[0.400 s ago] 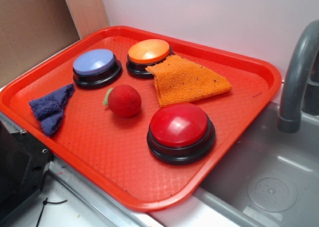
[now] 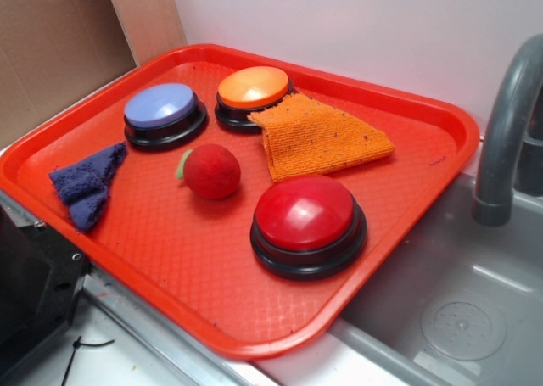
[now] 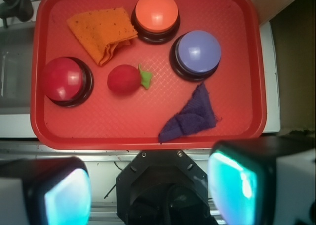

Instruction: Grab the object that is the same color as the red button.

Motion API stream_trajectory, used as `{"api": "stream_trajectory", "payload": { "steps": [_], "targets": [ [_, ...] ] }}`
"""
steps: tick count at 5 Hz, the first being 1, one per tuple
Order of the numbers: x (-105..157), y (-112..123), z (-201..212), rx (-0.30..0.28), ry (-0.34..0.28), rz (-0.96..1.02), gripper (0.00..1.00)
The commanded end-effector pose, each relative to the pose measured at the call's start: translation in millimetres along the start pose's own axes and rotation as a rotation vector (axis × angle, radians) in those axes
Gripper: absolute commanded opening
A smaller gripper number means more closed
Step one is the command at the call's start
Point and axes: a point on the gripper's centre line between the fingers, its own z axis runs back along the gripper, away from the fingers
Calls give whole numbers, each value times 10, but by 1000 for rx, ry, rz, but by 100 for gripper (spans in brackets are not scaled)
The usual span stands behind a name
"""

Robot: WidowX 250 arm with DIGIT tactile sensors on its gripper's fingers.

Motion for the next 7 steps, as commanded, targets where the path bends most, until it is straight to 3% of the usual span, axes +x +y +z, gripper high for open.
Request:
{"api": "stream_trajectory", "payload": {
  "steps": [1,3,5,6,7],
  "targets": [
    [311,13,-125,-80,5,191,100],
    [619,17,-416,-153,-63,502,100],
    [872,-72,-917,-140,-119,756,100],
    [895,-139,-1160,-121,-95,858,100],
    [854,-188,-1404,-87,-21,909,100]
  ]
}}
